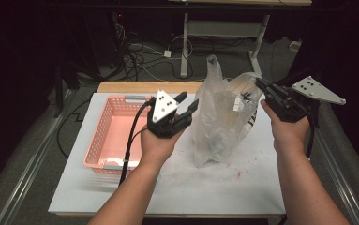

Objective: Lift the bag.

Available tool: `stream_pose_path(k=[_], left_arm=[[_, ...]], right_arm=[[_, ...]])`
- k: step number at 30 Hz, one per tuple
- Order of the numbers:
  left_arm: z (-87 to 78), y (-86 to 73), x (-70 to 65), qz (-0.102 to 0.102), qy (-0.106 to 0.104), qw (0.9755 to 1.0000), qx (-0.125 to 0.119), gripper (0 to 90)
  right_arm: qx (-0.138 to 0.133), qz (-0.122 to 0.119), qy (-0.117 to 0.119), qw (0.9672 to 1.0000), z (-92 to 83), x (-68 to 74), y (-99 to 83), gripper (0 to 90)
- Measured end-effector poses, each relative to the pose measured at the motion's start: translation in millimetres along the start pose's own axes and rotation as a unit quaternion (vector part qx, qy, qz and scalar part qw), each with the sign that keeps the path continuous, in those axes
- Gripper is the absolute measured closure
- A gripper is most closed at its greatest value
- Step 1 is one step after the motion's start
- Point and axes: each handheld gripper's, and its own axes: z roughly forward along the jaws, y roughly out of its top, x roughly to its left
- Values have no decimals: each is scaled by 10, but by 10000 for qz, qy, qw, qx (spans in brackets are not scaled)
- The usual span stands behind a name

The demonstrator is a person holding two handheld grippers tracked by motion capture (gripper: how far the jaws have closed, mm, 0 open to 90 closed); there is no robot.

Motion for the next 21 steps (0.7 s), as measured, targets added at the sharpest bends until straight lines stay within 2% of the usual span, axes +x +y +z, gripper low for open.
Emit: stream_pose_path(k=[2,4,6,8,9,11,14,17,21], left_arm=[[-74,-164,-82,36,-37,9999,137,484],[-129,-354,-186,-200,-289,9990,283,430],[-143,-537,-301,-212,-394,9979,460,383],[-139,-712,-364,-297,-573,9963,567,352],[-117,-797,-385,-399,-652,9951,634,341],[-51,-935,-413,-451,-786,9922,856,283],[5,-1057,-449,-419,-897,9898,1020,256],[26,-1118,-471,-423,-937,9891,1054,220],[23,-1193,-531,-265,-996,9880,1147,167]], right_arm=[[28,-5,14,10000,-5,-3,-16,900],[15,-9,36,10000,-20,0,-24,900],[-9,-81,78,9999,-59,12,-11,877],[-52,-131,119,9998,-111,26,16,853],[-53,-144,134,9998,-134,30,28,830],[-74,-147,159,9997,-196,40,61,793],[-154,-177,192,9995,-307,51,114,753],[-216,-215,195,9993,-424,61,176,715],[-162,-253,190,9994,-548,61,184,660]])
